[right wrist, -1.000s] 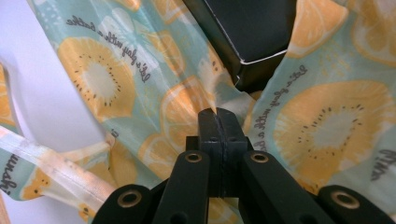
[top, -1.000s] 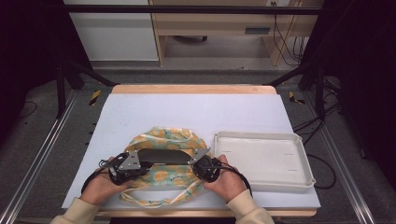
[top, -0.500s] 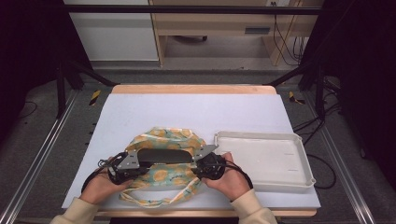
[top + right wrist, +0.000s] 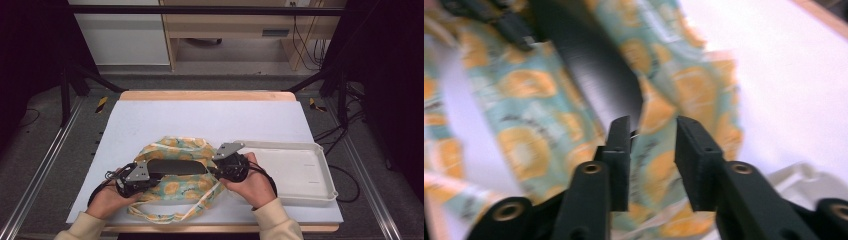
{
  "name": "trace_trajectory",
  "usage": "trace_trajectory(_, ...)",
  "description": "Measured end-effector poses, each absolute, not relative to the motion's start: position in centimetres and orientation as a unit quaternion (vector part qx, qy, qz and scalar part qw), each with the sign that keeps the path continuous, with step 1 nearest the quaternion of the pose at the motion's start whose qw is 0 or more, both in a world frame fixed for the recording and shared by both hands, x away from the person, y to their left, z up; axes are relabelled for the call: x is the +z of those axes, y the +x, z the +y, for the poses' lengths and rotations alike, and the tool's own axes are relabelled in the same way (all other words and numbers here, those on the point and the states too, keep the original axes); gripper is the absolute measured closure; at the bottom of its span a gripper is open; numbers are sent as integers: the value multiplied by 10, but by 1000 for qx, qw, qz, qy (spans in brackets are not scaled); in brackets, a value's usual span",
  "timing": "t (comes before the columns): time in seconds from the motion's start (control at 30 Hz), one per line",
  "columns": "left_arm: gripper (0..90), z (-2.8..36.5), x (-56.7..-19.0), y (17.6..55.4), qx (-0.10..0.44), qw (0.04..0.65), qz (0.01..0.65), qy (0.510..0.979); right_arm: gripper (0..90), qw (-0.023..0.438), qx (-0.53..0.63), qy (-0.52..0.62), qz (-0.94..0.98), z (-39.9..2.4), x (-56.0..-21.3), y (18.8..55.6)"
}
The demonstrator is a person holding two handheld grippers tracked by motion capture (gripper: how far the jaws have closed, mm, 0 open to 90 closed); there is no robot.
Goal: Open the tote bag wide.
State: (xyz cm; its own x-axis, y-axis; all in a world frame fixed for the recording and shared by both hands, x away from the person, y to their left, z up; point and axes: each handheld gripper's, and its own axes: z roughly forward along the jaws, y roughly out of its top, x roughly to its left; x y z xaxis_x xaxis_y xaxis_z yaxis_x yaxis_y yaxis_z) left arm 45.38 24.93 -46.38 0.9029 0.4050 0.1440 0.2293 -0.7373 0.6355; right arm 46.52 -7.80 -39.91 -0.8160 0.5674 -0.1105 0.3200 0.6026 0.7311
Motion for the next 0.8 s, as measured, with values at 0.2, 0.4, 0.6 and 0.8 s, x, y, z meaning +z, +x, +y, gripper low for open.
trace_trajectory(0.2,895,248,-464,456,139,320,173,921,895,173,347,248,888,-65,-401,491)
trace_trajectory(0.4,895,248,-464,457,141,320,171,921,900,174,308,233,906,-47,-415,510)
trace_trajectory(0.6,896,248,-464,458,139,322,171,921,900,175,266,246,916,-40,-430,522)
trace_trajectory(0.8,895,249,-464,458,140,320,171,921,900,163,242,269,918,-40,-442,533)
